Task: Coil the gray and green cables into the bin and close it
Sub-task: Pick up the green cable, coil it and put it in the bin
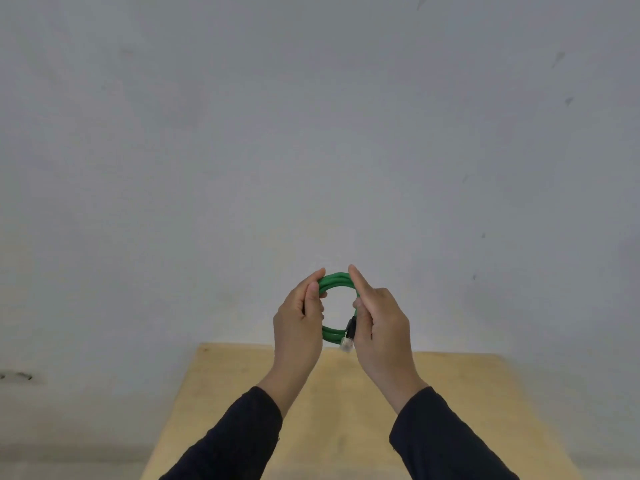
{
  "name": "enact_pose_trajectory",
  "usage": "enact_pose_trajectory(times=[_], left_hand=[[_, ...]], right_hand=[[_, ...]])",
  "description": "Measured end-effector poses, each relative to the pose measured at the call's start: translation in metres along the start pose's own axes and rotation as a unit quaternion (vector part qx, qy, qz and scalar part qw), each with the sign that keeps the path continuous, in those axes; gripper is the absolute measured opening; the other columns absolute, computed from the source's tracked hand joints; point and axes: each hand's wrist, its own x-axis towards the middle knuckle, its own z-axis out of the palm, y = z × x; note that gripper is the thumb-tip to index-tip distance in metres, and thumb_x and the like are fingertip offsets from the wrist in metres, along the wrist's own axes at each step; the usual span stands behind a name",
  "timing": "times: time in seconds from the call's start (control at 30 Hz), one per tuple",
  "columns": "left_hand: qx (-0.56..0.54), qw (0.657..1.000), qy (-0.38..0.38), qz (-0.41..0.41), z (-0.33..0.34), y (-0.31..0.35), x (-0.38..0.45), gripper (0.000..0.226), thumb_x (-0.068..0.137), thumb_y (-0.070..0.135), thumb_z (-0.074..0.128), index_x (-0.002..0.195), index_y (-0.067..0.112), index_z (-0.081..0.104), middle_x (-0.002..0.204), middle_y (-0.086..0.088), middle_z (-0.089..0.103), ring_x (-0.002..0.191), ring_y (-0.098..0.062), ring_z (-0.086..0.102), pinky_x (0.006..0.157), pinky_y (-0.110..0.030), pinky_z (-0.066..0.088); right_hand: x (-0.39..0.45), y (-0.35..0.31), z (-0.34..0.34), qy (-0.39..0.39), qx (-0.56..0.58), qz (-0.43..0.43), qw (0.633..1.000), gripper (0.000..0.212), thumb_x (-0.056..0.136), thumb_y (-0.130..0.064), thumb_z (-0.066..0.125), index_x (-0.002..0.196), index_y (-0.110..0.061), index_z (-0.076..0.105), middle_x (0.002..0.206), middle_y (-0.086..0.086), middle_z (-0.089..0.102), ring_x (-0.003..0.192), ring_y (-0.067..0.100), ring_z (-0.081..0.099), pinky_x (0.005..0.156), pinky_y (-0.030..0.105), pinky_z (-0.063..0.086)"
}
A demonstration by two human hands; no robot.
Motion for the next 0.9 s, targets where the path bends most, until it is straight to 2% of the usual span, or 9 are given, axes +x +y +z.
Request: enact_pose_trajectory(times=[0.1,0.2,0.33,0.5,0.6,0.67,0.73,0.9], left_hand=[[0.023,0.999,-0.020,-0.028,-0.002,-0.024,-0.026,0.029,0.098,0.027,0.039,0.117,0.033,0.060,0.089,0.004,0.066,0.069,0.003,0.055,0.069,-0.015,0.044],[0.047,0.996,-0.048,-0.052,-0.006,-0.053,-0.060,0.027,0.097,0.023,0.043,0.115,0.030,0.061,0.091,0.000,0.066,0.070,0.004,0.057,0.066,-0.008,0.044],[0.070,0.991,-0.075,-0.083,-0.015,-0.082,-0.105,0.025,0.095,0.021,0.048,0.114,0.023,0.064,0.098,0.003,0.061,0.073,0.000,0.059,0.064,-0.005,0.043],[0.081,0.981,-0.103,-0.141,-0.025,-0.105,-0.156,0.023,0.095,0.023,0.050,0.113,0.025,0.064,0.102,0.008,0.061,0.074,0.004,0.063,0.066,-0.005,0.045],[0.112,0.975,-0.117,-0.153,-0.020,-0.119,-0.178,0.024,0.094,0.021,0.051,0.115,0.025,0.064,0.104,0.009,0.060,0.082,-0.001,0.065,0.072,-0.009,0.047],[0.144,0.969,-0.122,-0.160,-0.014,-0.127,-0.190,0.024,0.094,0.021,0.052,0.114,0.024,0.065,0.106,0.006,0.061,0.091,-0.008,0.064,0.081,-0.018,0.050],[0.175,0.963,-0.124,-0.165,-0.009,-0.133,-0.201,0.024,0.093,0.019,0.052,0.113,0.022,0.066,0.106,0.005,0.061,0.097,-0.011,0.061,0.087,-0.023,0.048],[0.265,0.948,-0.123,-0.127,-0.004,-0.141,-0.210,0.025,0.094,0.015,0.051,0.113,0.011,0.066,0.112,-0.007,0.065,0.095,-0.011,0.055,0.086,-0.015,0.037]], right_hand=[[-0.038,0.008,0.002,-0.013,-0.009,0.044,0.999,0.050,0.093,-0.005,0.038,0.135,-0.032,0.037,0.080,0.004,0.052,0.074,0.009,0.049,0.070,0.003,0.036],[-0.084,0.014,0.004,-0.035,-0.023,0.098,0.994,0.054,0.093,-0.002,0.041,0.134,-0.036,0.033,0.080,0.002,0.051,0.075,0.010,0.050,0.070,0.005,0.037],[-0.145,0.016,0.007,-0.050,-0.028,0.170,0.984,0.056,0.092,0.002,0.044,0.133,-0.035,0.032,0.079,0.003,0.053,0.070,0.005,0.050,0.068,0.003,0.037],[-0.200,0.015,0.003,-0.094,-0.033,0.236,0.967,0.054,0.093,-0.002,0.044,0.131,-0.040,0.037,0.077,-0.003,0.053,0.077,0.003,0.049,0.068,0.006,0.038],[-0.219,0.020,-0.007,-0.124,-0.032,0.270,0.954,0.049,0.094,-0.005,0.043,0.131,-0.037,0.043,0.080,-0.006,0.053,0.072,0.007,0.050,0.066,0.006,0.038],[-0.229,0.027,-0.012,-0.151,-0.032,0.299,0.942,0.045,0.096,-0.008,0.042,0.131,-0.035,0.044,0.082,-0.007,0.053,0.068,0.007,0.051,0.064,0.005,0.037],[-0.239,0.031,-0.014,-0.168,-0.038,0.313,0.934,0.044,0.096,-0.010,0.041,0.133,-0.034,0.043,0.083,-0.005,0.051,0.069,0.005,0.051,0.064,0.004,0.037],[-0.259,0.038,-0.008,-0.197,-0.073,0.279,0.937,0.044,0.096,-0.012,0.042,0.137,-0.026,0.039,0.089,0.003,0.049,0.073,0.012,0.051,0.068,0.011,0.039]])
